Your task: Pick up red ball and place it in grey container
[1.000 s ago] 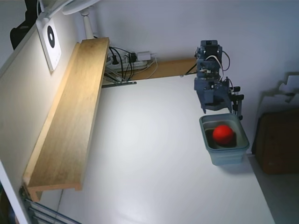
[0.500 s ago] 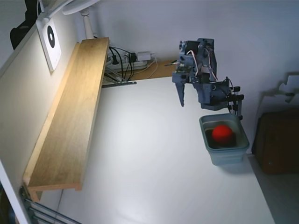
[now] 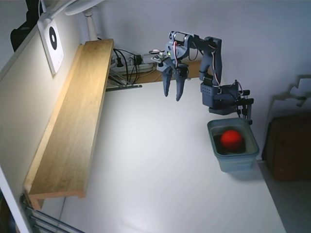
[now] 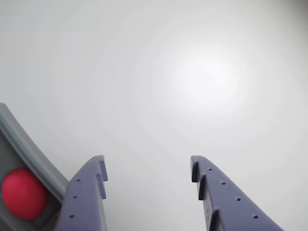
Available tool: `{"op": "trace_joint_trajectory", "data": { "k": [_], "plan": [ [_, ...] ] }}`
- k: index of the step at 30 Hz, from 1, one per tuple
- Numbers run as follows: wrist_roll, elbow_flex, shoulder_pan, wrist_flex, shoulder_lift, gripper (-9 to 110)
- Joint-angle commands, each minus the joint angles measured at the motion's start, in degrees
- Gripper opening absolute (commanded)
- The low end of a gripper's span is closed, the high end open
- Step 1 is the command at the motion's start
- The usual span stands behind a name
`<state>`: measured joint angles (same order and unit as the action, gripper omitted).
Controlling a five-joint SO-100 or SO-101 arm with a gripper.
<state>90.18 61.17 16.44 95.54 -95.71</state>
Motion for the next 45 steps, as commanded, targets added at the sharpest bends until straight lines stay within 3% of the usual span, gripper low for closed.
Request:
{"op": "trace_joint_trajectory", "data": {
  "k": [1, 28, 45],
  "plan": [
    [-0.2, 1.1, -5.0, 1.0, -5.0, 16],
    [-0.2, 12.2, -39.2, 3.9, -20.3, 0],
    [-0.2, 14.6, -46.4, 4.5, -23.5, -3]
  ]
}}
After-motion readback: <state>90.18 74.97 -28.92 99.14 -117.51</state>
